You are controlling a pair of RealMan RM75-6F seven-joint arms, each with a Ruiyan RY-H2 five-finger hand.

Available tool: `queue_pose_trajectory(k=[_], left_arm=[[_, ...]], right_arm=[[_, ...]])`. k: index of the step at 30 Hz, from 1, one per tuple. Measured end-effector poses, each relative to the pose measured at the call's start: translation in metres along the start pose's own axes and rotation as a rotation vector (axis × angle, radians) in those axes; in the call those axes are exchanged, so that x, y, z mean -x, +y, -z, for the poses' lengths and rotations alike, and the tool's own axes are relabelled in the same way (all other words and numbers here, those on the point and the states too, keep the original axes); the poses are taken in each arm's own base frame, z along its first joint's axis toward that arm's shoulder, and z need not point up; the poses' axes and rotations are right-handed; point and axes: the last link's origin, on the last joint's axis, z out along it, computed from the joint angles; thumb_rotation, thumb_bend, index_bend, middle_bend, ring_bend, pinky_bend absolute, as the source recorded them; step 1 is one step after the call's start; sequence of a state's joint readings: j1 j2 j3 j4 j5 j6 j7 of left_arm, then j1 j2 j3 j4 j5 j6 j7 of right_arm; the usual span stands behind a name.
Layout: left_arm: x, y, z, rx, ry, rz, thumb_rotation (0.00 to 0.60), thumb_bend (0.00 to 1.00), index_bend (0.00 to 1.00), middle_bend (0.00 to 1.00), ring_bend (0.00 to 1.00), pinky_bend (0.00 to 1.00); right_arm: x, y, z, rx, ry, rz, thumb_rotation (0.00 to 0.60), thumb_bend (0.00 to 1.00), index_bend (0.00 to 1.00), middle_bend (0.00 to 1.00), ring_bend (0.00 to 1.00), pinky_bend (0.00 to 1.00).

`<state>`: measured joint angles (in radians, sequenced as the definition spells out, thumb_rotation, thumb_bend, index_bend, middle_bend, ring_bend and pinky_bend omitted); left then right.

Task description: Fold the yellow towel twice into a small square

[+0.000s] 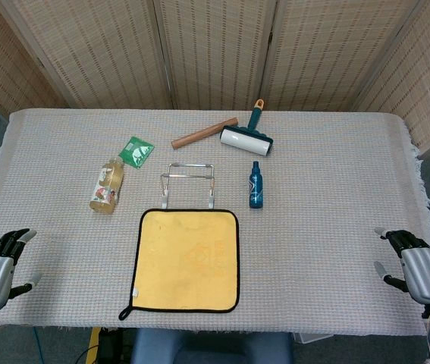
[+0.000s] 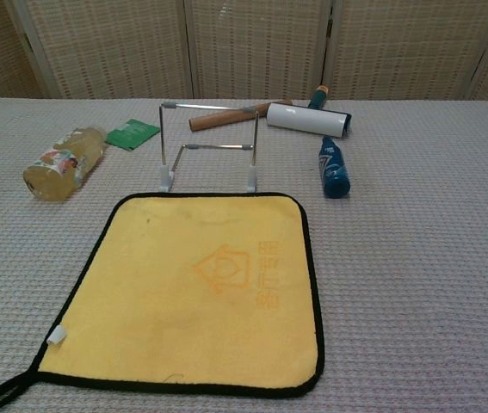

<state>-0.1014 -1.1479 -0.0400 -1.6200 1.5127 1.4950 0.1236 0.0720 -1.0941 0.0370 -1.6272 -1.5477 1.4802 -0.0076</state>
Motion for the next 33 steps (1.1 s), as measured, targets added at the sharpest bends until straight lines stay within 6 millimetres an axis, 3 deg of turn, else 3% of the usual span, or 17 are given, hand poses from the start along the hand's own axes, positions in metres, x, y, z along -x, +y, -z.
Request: queue_pose_trajectory(k=[13,20,25,33], left_arm=[[0.000,0.003,0.000,0.032,-0.006,0.005,0.600,0.25,0.24,0.20,0.18,0.31],[-0.001,0.010,-0.004,0.125,-0.002,0.012,0.600,0.25,0.31,0.39,0.35,0.32],[0.001,0.020,-0.008,0.242,-0.026,0.011,0.600,0.25,0.36,0.54,0.49,0.50],[0.013,0.044,-0.020,0.456,-0.083,-0.015,0.600,0.25,0.39,0.71,0.66,0.79]], right_arm=[[0.001,-0.010,-0.004,-0.050,-0.006,-0.007,0.600,0.31,0.25,0.37,0.31,0.40],[-0.001,-0.023,-0.009,-0.125,-0.012,-0.020,0.600,0.31,0.26,0.42,0.37,0.41],[-0.001,-0.037,-0.016,-0.199,-0.028,-0.019,0.600,0.31,0.27,0.49,0.45,0.47],[0.004,-0.061,-0.029,-0.324,-0.073,-0.006,0.600,0.31,0.29,0.64,0.63,0.69]])
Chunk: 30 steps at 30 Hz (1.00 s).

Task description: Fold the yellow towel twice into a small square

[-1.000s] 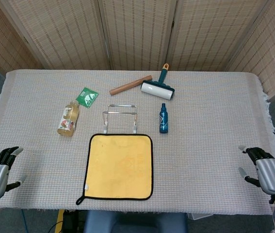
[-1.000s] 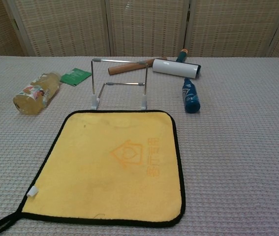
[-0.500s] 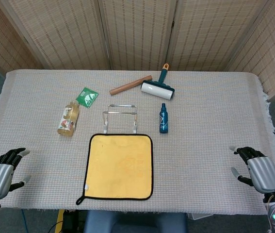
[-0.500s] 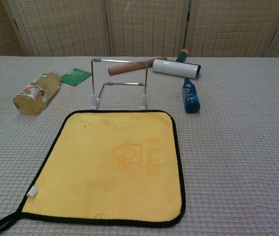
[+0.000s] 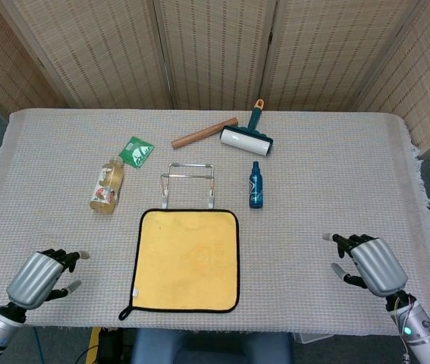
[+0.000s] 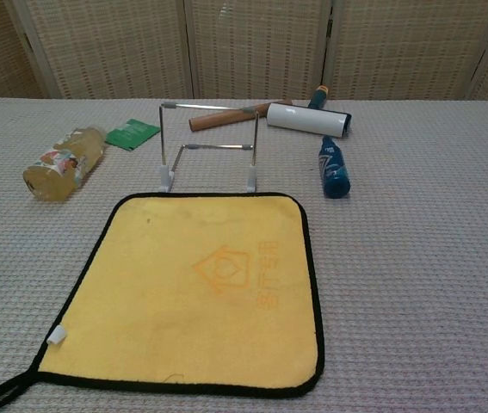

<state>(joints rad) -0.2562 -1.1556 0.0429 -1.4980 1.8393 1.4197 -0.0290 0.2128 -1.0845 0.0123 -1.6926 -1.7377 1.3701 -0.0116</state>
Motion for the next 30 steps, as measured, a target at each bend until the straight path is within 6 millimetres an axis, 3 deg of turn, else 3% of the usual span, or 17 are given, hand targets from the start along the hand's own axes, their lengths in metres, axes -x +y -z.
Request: queue_pose_trajectory(k=[4,14,21,30], left_arm=[[0.008,0.008,-0.009,0.068,-0.039,-0.002,0.600,0.25,0.40,0.76,0.70,0.85],[0.039,0.031,-0.015,0.195,-0.165,-0.028,0.600,0.25,0.40,0.81,0.74,0.85],[0.057,0.042,-0.020,0.247,-0.203,-0.041,0.600,0.25,0.41,0.82,0.76,0.85],[0.077,0.052,-0.032,0.301,-0.213,-0.077,0.600,0.25,0.41,0.83,0.77,0.86]], right_arm=[[0.003,-0.009,-0.007,-0.051,-0.024,0.005,0.600,0.31,0.30,0.69,0.70,0.77],[0.018,-0.037,-0.030,-0.208,-0.122,0.017,0.600,0.31,0.32,0.78,0.83,0.93],[0.032,-0.052,-0.038,-0.276,-0.169,0.005,0.600,0.31,0.32,0.79,0.86,0.96],[0.035,-0.052,-0.040,-0.281,-0.176,0.001,0.600,0.31,0.32,0.80,0.87,0.97]])
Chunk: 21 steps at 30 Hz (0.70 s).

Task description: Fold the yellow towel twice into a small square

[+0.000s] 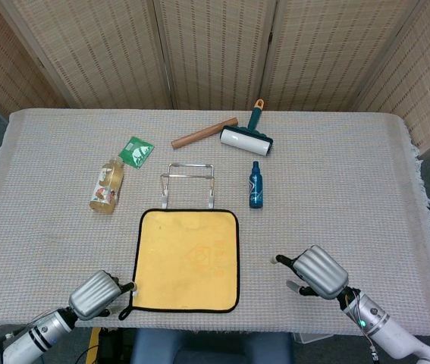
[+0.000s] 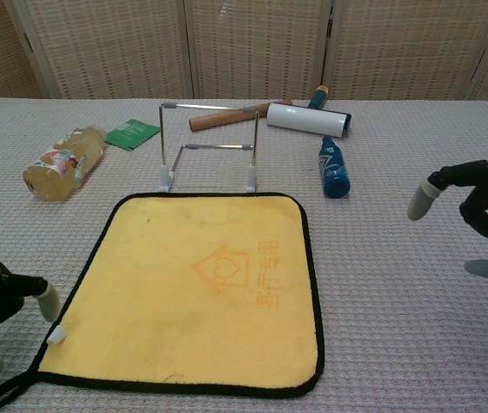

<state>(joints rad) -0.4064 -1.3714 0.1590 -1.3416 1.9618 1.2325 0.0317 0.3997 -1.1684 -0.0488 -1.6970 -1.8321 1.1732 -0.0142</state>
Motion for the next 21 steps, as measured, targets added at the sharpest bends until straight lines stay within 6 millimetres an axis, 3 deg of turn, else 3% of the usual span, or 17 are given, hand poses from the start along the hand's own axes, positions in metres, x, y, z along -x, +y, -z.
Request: queue_pose_trajectory(k=[9,21], left_arm=[[0.010,-0.006,-0.008,0.003,-0.017,-0.040,0.600,0.25,0.41,0.84,0.77,0.86],[0.018,0.002,-0.020,0.039,-0.018,-0.018,0.600,0.25,0.43,0.84,0.78,0.86]], right_arm=[[0.004,-0.001,0.002,0.001,-0.009,-0.007,0.600,0.31,0.32,0.80,0.88,0.97],[0.005,0.000,0.002,0.004,-0.013,-0.011,0.600,0.31,0.32,0.80,0.88,0.97]])
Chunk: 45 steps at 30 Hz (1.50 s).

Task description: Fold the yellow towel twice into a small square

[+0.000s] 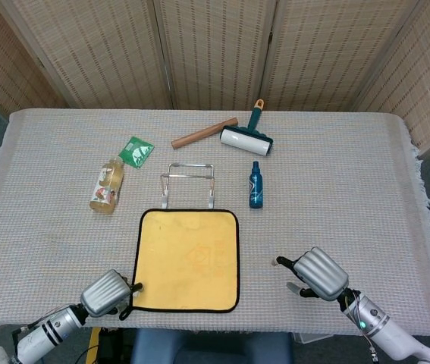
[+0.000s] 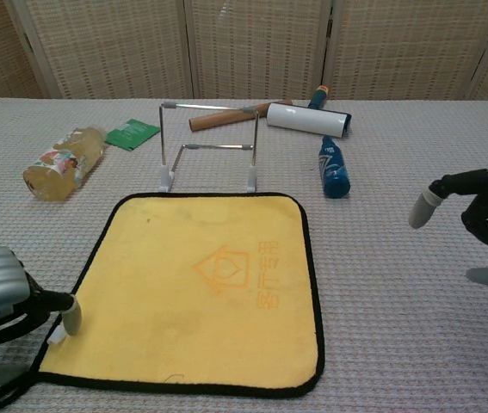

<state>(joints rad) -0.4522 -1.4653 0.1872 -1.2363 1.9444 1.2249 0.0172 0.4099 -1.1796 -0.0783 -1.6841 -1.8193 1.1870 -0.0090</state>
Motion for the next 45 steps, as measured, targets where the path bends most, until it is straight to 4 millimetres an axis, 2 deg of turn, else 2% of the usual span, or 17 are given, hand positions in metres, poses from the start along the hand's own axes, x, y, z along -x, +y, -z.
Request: queue_pose_trajectory(k=[11,16,23,29,34,45], left_arm=[[-0.002,0.006,-0.011,0.036,0.019,0.076,0.600,0.25,0.49,0.86,0.79,0.86],[-0.004,0.006,-0.015,0.039,0.031,0.096,0.600,0.34,0.52,0.87,0.80,0.86],[-0.005,0.008,-0.017,0.044,0.037,0.118,0.600,0.40,0.55,0.88,0.81,0.86],[-0.005,0.008,-0.020,0.048,0.043,0.127,0.600,0.43,0.57,0.89,0.81,0.86],[-0.006,0.008,-0.019,0.049,0.050,0.127,0.600,0.43,0.58,0.89,0.81,0.86],[-0.006,0.007,-0.016,0.041,0.057,0.130,0.600,0.43,0.58,0.89,0.81,0.86]], right_arm=[[0.003,-0.001,-0.001,-0.011,-0.010,-0.006,0.600,0.31,0.32,0.80,0.88,0.97],[0.008,-0.004,-0.001,-0.027,-0.033,-0.003,0.600,0.31,0.32,0.80,0.88,0.97],[0.019,-0.013,-0.005,-0.080,-0.086,0.011,0.600,0.31,0.33,0.82,0.92,1.00],[0.033,-0.028,-0.017,-0.152,-0.124,0.031,0.600,0.27,0.35,0.86,0.98,1.00],[0.046,-0.041,-0.032,-0.204,-0.159,0.034,0.600,0.23,0.35,0.87,0.99,1.00],[0.067,-0.066,-0.069,-0.276,-0.182,0.048,0.600,0.23,0.38,0.87,0.99,1.00]])
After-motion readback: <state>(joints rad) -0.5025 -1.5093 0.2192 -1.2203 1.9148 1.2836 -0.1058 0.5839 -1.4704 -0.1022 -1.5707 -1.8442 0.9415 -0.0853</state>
